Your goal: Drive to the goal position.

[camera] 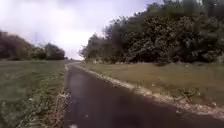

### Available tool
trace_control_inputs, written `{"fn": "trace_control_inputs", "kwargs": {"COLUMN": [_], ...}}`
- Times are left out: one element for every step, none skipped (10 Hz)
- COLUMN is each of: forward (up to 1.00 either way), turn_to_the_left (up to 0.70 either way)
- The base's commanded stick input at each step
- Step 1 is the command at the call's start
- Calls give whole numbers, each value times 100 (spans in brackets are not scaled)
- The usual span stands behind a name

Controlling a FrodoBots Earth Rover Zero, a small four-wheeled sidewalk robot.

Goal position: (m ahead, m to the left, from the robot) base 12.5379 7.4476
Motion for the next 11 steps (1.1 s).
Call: {"fn": "trace_control_inputs", "kwargs": {"forward": [85,85,85,85,85,85,85,85,85,85,85], "turn_to_the_left": [25,25,25,25,25,25,25,25,21,14,4]}}
